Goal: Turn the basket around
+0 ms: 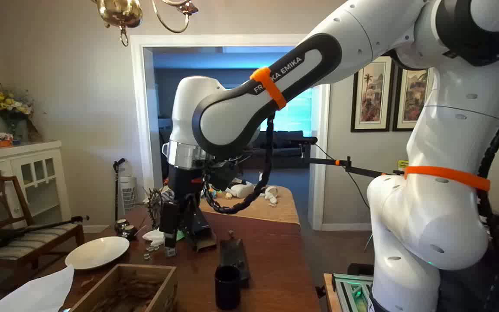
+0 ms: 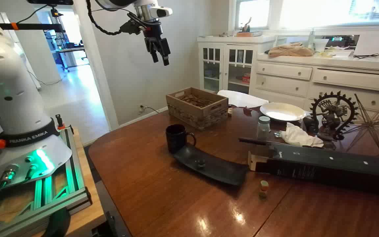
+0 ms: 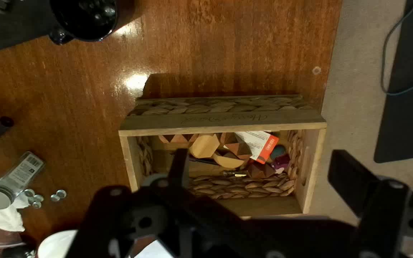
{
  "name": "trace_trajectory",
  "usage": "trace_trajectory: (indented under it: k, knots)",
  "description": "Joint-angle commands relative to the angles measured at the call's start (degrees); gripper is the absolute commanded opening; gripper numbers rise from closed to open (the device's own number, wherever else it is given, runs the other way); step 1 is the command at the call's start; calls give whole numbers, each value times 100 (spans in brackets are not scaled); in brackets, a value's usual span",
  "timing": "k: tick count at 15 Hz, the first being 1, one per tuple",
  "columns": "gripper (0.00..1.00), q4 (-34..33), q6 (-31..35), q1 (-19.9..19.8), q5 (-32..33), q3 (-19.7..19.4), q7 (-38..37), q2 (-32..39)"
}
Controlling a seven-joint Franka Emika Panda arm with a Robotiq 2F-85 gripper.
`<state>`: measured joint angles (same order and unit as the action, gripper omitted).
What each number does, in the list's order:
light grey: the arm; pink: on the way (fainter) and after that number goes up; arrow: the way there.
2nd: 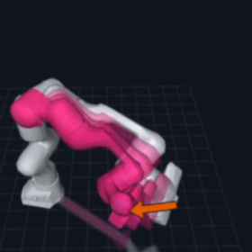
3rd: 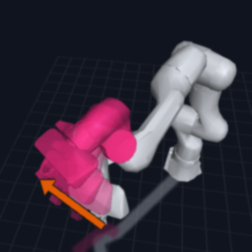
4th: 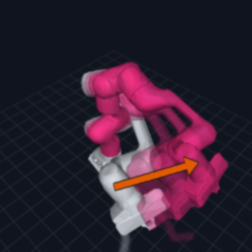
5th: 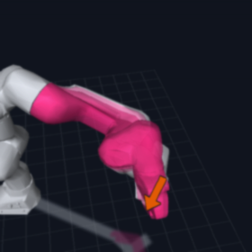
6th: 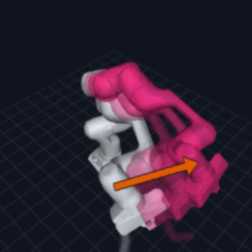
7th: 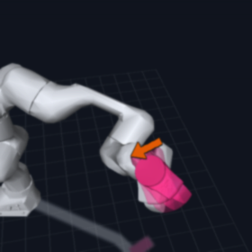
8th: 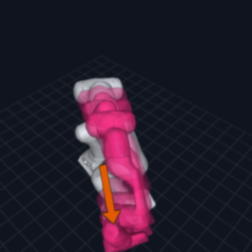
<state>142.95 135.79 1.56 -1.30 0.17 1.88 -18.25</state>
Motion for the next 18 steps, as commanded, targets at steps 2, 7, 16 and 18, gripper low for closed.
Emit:
trace_trajectory:
  k: [2,7,16,18]
  knots:
    - [100,-8,-14,-7,-2,8,0,-1]
    - [100,-8,-14,-7,-2,8,0,-1]
    - [100,-828,-318,-31,-886,-67,-951,705]
    - [100,-1133,-444,-124,-952,-38,-1403,1019]
